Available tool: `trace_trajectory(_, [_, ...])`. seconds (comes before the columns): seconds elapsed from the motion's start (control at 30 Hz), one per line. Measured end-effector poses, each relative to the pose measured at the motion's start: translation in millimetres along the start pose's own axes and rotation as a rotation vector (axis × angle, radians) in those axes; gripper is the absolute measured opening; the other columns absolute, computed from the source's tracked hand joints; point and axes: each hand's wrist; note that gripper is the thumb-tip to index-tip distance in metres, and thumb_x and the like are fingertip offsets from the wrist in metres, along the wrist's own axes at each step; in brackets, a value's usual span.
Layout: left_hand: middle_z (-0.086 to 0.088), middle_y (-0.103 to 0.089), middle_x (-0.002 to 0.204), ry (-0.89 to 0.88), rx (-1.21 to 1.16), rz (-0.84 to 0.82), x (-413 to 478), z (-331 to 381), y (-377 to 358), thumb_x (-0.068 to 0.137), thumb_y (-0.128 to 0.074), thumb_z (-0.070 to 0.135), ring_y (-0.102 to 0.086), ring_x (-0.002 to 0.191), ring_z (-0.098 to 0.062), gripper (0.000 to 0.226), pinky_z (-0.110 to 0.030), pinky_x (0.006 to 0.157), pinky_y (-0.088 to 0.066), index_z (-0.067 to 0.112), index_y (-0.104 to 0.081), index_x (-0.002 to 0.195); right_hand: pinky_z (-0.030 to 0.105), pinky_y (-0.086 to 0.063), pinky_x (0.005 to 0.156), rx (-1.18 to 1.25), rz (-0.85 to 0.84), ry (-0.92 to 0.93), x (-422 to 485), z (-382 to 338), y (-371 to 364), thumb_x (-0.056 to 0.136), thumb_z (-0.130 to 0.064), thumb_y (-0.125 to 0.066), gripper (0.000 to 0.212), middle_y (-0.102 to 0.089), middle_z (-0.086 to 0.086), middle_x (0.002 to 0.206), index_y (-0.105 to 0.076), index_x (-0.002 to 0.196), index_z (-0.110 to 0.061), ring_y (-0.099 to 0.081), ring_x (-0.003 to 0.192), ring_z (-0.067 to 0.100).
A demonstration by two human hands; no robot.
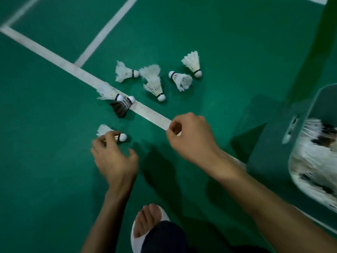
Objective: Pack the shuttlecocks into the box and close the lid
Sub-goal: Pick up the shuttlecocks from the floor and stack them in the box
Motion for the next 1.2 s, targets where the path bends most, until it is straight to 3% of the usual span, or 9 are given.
trace_trajectory(0.13, [-0.013, -0.030, 0.160, -0.086, 0.438, -0.194, 31.9, -21.2, -8.4, 0.061, -0.075, 0.009, -0.029, 0.143, -0.040, 0.080, -0.060, 0.109, -0.029, 0.031, -0.058, 0.136, 0.034, -0.046, 0.082, -0.153, 0.065, 0.017, 47.2, 10.1, -28.4, 0.089, -0.012, -0.062, 0.020, -0.071, 0.010, 0.108, -0.076, 0.104, -0.014, -0.063, 0.102, 0.032])
trace_trajectory(0.33, [-0.010, -0.056, 0.116, 0.080, 0.255, 0.001, 78.1, -22.5, 7.4, 0.089, -0.070, 0.033, -0.050, 0.113, -0.034, 0.020, -0.046, 0.092, -0.036, 0.027, -0.076, 0.107, 0.031, -0.039, 0.096, 0.111, 0.219, -0.185, 113.0, 8.6, -29.0, 0.080, -0.010, -0.063, 0.041, -0.056, 0.014, 0.122, -0.065, 0.120, -0.019, -0.050, 0.119, 0.032])
trace_trajectory(0.47, [-0.008, -0.053, 0.114, -0.135, 0.253, -0.040, 93.4, -7.0, 29.1, 0.085, -0.074, 0.037, -0.047, 0.113, -0.034, 0.013, -0.044, 0.091, -0.039, 0.027, -0.073, 0.094, 0.029, -0.042, 0.096, 0.218, 0.199, -0.335, 129.2, 6.4, -27.9, 0.073, -0.010, -0.057, 0.056, -0.050, 0.012, 0.125, -0.065, 0.126, -0.028, -0.048, 0.119, 0.029])
trace_trajectory(0.63, [-0.008, -0.038, 0.148, -0.065, 0.556, -0.950, 86.4, 6.9, 25.6, 0.063, -0.080, 0.072, -0.041, 0.136, -0.032, 0.094, -0.059, 0.110, -0.039, 0.029, -0.046, 0.138, 0.044, -0.049, 0.107, 0.335, 0.091, -0.358, 142.1, 3.9, -32.1, 0.074, -0.012, -0.050, 0.064, -0.060, 0.008, 0.141, -0.064, 0.136, -0.022, -0.056, 0.128, 0.028])
trace_trajectory(0.7, [-0.006, -0.011, 0.164, -0.001, 0.670, -0.987, 58.5, -3.8, 31.7, 0.055, -0.084, 0.073, -0.015, 0.152, -0.035, 0.120, -0.078, 0.111, -0.023, 0.036, -0.025, 0.153, 0.039, -0.046, 0.110, 0.341, 0.067, -0.342, 144.8, 5.4, -31.0, 0.083, -0.005, -0.053, 0.058, -0.059, 0.008, 0.143, -0.060, 0.140, -0.013, -0.055, 0.129, 0.025])
trace_trajectory(0.8, [-0.012, 0.007, 0.167, 0.263, 0.564, -0.811, 24.7, -26.0, 43.5, 0.064, -0.078, 0.076, -0.003, 0.154, -0.042, 0.122, -0.078, 0.112, -0.021, 0.040, -0.011, 0.159, 0.037, -0.046, 0.110, 0.371, 0.116, -0.307, 141.2, 12.6, -29.7, 0.085, -0.008, -0.057, 0.052, -0.062, 0.007, 0.139, -0.063, 0.137, -0.011, -0.057, 0.127, 0.022])
trace_trajectory(0.97, [-0.018, -0.042, 0.140, 0.274, 0.429, -0.905, -21.0, -28.8, 33.0, 0.073, -0.085, 0.054, -0.060, 0.117, -0.040, 0.109, -0.045, 0.096, -0.053, 0.022, -0.015, 0.152, 0.036, -0.057, 0.085, 0.480, 0.311, -0.338, 116.7, 22.4, -36.6, 0.082, -0.017, -0.064, 0.034, -0.071, 0.001, 0.101, -0.074, 0.115, -0.012, -0.066, 0.085, 0.017])
trace_trajectory(1.07, [-0.014, -0.063, 0.126, 0.134, 0.553, -0.895, -24.7, -14.2, 23.9, 0.081, -0.077, 0.036, -0.065, 0.111, -0.036, 0.097, -0.039, 0.084, -0.051, 0.011, -0.015, 0.150, 0.026, -0.050, 0.069, 0.496, 0.375, -0.374, 104.1, 32.2, -41.2, 0.084, -0.016, -0.066, 0.027, -0.069, -0.003, 0.090, -0.075, 0.109, -0.012, -0.058, 0.067, 0.005])
trace_trajectory(1.2, [-0.011, -0.058, 0.136, 0.005, 0.748, -1.061, -24.4, 5.9, 11.9, 0.081, -0.073, 0.037, -0.059, 0.125, -0.031, 0.085, -0.041, 0.096, -0.050, 0.012, -0.029, 0.150, 0.023, -0.044, 0.062, 0.499, 0.383, -0.385, 92.1, 41.5, -39.5, 0.086, -0.014, -0.066, 0.023, -0.067, -0.003, 0.084, -0.076, 0.106, -0.013, -0.054, 0.060, 0.006])
Point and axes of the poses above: each hand's wrist, its own x-axis towards the middle knuckle, its own y-axis out of the back of the hand, z = x × y
